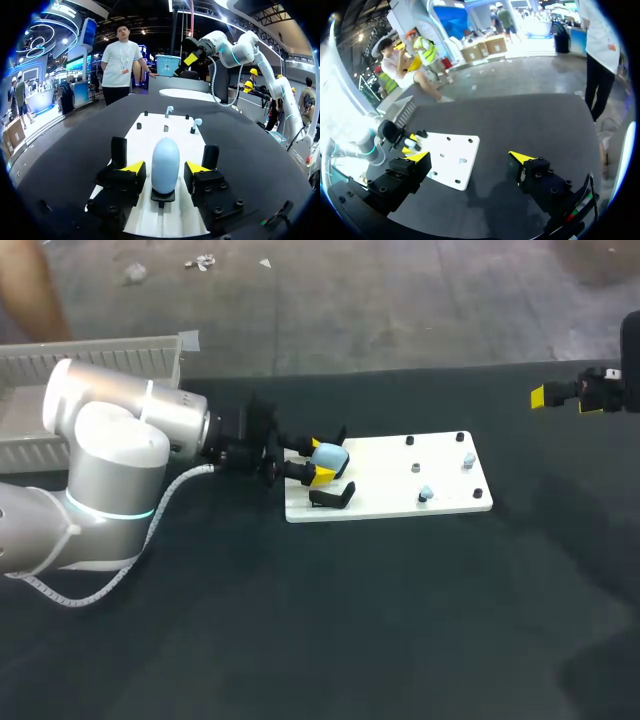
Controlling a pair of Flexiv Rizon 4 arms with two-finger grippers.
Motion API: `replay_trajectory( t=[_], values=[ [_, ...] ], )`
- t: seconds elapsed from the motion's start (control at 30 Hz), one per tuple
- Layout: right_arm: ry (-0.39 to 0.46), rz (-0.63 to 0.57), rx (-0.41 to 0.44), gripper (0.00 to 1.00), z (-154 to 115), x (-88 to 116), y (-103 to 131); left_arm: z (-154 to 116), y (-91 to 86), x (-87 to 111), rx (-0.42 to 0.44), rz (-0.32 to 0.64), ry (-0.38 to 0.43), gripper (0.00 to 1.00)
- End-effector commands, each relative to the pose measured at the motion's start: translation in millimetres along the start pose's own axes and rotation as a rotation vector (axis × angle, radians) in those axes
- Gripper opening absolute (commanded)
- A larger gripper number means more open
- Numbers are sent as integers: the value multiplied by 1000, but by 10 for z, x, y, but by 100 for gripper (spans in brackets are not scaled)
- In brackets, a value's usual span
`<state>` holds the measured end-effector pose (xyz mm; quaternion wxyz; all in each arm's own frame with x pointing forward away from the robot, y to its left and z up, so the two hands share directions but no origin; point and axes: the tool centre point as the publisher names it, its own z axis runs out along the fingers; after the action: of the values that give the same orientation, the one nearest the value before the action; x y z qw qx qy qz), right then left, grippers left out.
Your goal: Pick up each earbud case from the left stands, insert the matching earbuds, close the lid, and place the case in the box.
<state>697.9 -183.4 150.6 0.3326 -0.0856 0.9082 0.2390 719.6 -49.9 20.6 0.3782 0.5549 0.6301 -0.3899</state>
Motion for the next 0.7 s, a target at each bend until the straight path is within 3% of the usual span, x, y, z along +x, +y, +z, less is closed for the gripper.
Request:
replay_trajectory(
  t=[0.03, 0.17, 0.33, 0.7],
  values=[
    [0, -1, -3, 100, 9, -1, -9, 13, 20, 5, 4, 2, -3, 48],
    [0, -1, -3, 100, 9, -1, -9, 15, 21, 4, 4, 1, -3, 47],
    [0, -1, -3, 100, 9, -1, -9, 15, 23, 8, 2, -1, -3, 37],
    [0, -1, -3, 100, 9, -1, -9, 14, 28, 7, 1, 0, -2, 26]
  ],
)
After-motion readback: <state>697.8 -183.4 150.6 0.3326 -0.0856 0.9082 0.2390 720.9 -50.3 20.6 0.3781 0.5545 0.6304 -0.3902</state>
